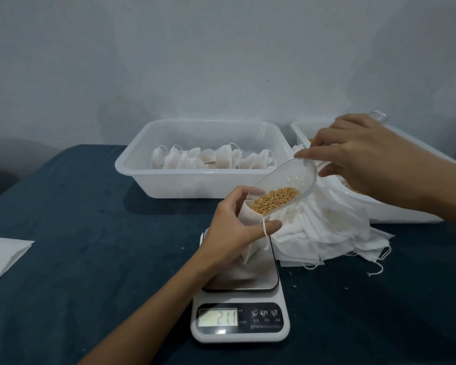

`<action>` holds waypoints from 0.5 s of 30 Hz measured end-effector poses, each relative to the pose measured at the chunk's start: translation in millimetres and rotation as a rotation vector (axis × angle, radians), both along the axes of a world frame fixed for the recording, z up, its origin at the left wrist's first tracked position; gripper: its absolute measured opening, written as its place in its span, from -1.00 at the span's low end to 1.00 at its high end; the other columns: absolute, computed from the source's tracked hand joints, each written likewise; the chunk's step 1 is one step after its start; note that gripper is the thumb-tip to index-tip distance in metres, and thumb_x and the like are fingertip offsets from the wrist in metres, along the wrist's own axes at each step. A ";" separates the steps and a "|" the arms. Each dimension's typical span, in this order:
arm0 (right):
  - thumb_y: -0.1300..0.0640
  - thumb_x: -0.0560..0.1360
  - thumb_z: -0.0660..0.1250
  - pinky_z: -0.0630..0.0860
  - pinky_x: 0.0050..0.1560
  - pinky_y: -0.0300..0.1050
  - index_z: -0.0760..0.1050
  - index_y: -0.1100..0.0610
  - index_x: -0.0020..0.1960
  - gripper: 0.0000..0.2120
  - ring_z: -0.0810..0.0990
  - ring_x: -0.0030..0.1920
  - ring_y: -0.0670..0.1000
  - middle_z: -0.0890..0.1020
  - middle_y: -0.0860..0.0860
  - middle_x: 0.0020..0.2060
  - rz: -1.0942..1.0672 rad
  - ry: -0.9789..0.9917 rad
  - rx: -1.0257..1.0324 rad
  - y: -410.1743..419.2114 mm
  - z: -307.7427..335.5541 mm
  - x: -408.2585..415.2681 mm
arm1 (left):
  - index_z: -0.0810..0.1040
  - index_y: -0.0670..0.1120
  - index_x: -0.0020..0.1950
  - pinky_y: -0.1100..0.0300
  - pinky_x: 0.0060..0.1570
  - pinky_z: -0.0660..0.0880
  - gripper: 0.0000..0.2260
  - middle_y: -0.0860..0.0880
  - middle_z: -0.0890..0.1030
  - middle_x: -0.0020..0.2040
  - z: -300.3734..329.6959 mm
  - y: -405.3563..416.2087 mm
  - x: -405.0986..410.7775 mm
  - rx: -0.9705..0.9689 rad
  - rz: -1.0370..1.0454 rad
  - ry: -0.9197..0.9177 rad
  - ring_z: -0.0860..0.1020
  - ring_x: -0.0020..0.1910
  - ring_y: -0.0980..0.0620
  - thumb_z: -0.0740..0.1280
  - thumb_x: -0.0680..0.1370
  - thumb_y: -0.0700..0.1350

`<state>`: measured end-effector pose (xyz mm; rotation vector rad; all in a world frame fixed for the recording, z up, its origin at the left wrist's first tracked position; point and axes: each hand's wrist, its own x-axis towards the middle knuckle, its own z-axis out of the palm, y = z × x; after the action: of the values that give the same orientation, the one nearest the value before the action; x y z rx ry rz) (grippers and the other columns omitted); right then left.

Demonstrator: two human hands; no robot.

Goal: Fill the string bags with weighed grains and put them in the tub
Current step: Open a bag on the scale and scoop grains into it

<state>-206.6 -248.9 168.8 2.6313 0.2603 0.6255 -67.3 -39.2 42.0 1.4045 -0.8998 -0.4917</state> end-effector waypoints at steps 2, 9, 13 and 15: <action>0.22 0.42 0.52 0.43 0.21 0.17 0.65 0.08 0.23 -0.61 0.60 -0.01 0.18 0.65 0.02 -0.08 0.002 -0.001 0.005 -0.5 -0.2 0.3 | 0.59 0.16 0.18 0.00 0.19 0.63 -0.56 0.12 0.68 0.17 1.5 -1.0 1.5 0.006 0.000 -0.013 0.69 0.14 0.03 0.63 0.37 -0.07; 0.23 0.40 0.51 0.43 0.19 0.21 0.64 0.08 0.23 -0.60 0.59 -0.04 0.21 0.65 0.04 -0.08 0.011 -0.004 -0.005 -3.5 -0.8 1.1 | 0.60 0.15 0.19 -0.13 0.27 0.58 -0.56 0.05 0.66 0.23 4.9 -2.9 4.0 0.041 -0.006 -0.037 0.64 0.26 -0.01 0.64 0.38 -0.05; 0.21 0.40 0.51 0.44 0.18 0.22 0.63 0.09 0.24 -0.60 0.59 -0.05 0.21 0.65 0.05 -0.08 0.012 -0.008 -0.002 -5.0 -1.2 1.4 | 0.60 0.08 0.22 -0.08 0.19 0.61 -0.55 -0.02 0.65 0.24 3.9 -2.3 4.1 0.029 -0.015 0.001 0.66 0.21 -0.05 0.64 0.38 -0.08; 0.20 0.41 0.49 0.43 0.19 0.21 0.63 0.08 0.24 -0.61 0.59 -0.04 0.21 0.65 0.04 -0.07 0.007 -0.002 -0.003 -4.9 -0.5 0.1 | 0.60 0.07 0.23 -0.12 0.23 0.61 -0.54 -0.01 0.65 0.25 3.6 -1.4 4.1 0.028 -0.018 0.000 0.67 0.20 -0.03 0.64 0.38 -0.08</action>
<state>-206.4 -253.9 168.3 2.6273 0.2704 0.6300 -63.2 -40.6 45.5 1.4231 -0.9091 -0.5200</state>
